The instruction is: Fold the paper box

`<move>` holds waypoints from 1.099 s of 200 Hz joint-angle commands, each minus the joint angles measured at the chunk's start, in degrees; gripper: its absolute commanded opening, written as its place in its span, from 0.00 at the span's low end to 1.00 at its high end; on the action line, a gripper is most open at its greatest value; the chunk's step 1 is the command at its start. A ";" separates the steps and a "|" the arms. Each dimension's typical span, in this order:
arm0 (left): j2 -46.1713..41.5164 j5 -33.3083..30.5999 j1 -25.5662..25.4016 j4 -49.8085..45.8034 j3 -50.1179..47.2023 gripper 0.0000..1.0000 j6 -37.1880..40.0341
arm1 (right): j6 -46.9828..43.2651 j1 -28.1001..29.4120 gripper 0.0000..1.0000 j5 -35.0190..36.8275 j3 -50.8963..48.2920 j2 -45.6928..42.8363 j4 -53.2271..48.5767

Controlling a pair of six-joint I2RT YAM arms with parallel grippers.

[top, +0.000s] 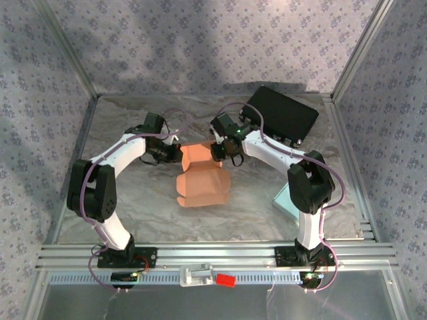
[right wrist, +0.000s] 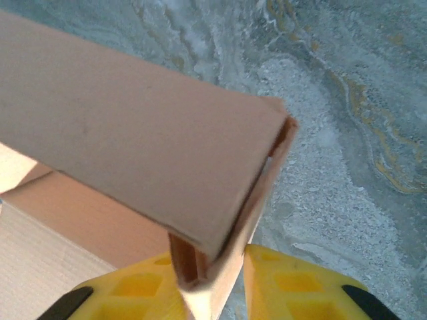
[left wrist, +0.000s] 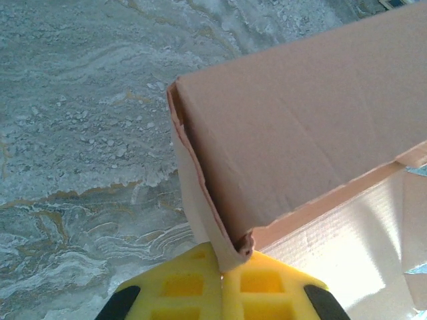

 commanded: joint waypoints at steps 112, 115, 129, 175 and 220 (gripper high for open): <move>2.46 -3.33 -4.78 2.74 1.94 0.00 -8.33 | 16.17 7.26 0.00 19.05 19.95 15.13 -24.47; 2.50 -3.47 -4.78 2.91 1.85 0.00 -8.68 | 16.27 7.30 0.00 19.15 20.23 15.27 -24.77; 2.59 -4.34 -4.78 4.61 1.01 0.00 -10.59 | 16.37 7.33 0.00 18.53 20.67 15.72 -25.34; 4.54 -3.66 -4.52 11.75 -0.99 0.14 -15.68 | 14.11 6.71 0.00 16.11 19.70 15.81 -24.20; 6.20 -3.44 -4.52 14.12 -0.47 0.12 -16.21 | 14.04 6.38 0.00 14.96 19.70 15.90 -24.20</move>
